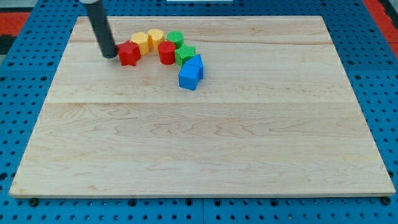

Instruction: Move the red staryellow hexagonblue cube towards the group of blocks

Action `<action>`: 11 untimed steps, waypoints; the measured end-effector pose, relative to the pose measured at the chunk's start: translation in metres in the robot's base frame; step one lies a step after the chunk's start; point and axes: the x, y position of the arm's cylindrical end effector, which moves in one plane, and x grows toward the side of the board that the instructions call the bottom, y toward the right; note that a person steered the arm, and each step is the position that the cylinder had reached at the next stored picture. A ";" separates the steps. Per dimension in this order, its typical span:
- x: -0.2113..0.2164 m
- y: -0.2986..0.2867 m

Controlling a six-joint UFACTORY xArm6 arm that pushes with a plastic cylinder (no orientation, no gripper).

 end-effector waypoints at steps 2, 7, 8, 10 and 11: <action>0.008 0.010; -0.070 0.041; -0.061 0.054; -0.097 0.038; -0.111 0.071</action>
